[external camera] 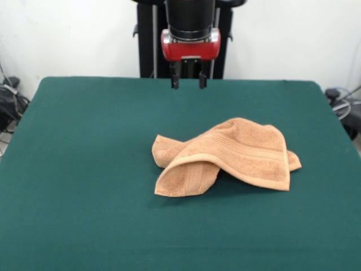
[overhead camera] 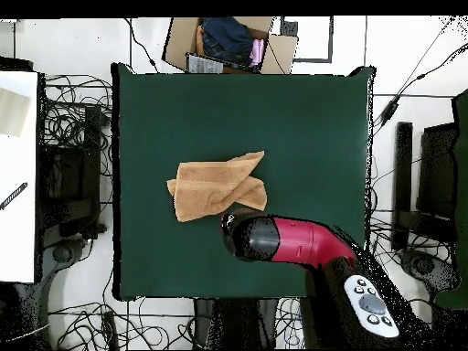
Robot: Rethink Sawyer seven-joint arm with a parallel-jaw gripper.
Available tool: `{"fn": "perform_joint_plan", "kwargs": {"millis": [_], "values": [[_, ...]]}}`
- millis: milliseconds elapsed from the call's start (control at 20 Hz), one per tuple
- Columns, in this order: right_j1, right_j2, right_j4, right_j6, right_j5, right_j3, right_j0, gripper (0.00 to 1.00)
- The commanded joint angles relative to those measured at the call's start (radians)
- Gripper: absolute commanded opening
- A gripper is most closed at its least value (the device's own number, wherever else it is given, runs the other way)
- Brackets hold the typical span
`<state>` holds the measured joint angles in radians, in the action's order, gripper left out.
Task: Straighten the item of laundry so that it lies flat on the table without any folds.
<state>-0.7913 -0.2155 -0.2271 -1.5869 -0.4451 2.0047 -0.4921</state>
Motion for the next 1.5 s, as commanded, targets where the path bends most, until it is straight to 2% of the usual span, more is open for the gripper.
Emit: {"fn": "perform_joint_plan", "kwargs": {"millis": [50, 850, 1250, 1500], "values": [[-0.015, -0.085, -0.015, -0.092, 0.076, 0.082, 0.034, 1.0], [-0.018, -0.082, -0.011, -0.105, 0.101, 0.112, 0.085, 1.0], [-0.066, -0.168, -0.046, 0.044, 0.004, 0.086, 0.047, 1.0], [-0.062, -0.185, -0.07, 0.058, -0.009, 0.069, 0.043, 1.0]]}}
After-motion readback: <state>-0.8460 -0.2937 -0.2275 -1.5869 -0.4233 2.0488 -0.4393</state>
